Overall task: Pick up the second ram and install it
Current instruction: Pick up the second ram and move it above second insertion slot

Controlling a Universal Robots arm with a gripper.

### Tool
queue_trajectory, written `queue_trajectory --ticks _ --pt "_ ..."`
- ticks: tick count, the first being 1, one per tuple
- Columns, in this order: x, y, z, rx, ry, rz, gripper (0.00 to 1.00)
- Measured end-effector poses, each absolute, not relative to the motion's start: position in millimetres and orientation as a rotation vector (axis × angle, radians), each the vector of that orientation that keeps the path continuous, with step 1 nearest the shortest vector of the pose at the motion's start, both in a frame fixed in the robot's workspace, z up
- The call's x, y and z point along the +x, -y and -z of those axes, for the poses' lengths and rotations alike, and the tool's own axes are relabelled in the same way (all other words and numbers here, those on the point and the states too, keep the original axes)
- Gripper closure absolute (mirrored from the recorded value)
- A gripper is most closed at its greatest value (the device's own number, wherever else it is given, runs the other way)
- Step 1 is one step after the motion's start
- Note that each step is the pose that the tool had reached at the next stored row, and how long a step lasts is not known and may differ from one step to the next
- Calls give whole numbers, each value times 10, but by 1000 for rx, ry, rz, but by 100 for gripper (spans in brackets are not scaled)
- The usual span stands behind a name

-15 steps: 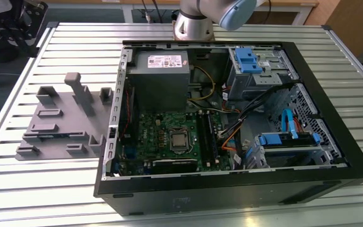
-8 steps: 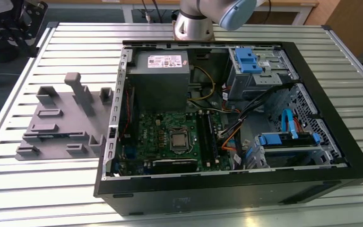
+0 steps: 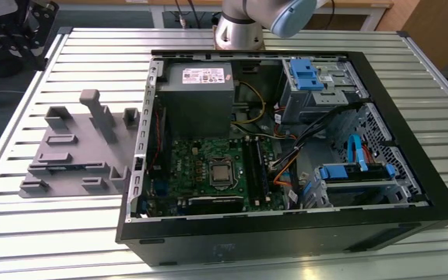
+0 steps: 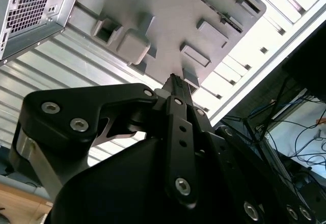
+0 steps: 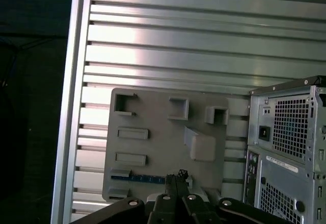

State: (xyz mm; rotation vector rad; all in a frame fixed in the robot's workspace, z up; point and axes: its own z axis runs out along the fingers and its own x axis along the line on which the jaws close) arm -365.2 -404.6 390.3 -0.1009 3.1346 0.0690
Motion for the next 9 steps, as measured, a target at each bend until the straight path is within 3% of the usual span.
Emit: queue_trajectory --ticks 9 --pt "-3654 4046 -3903 -131 -3134 -69 89"
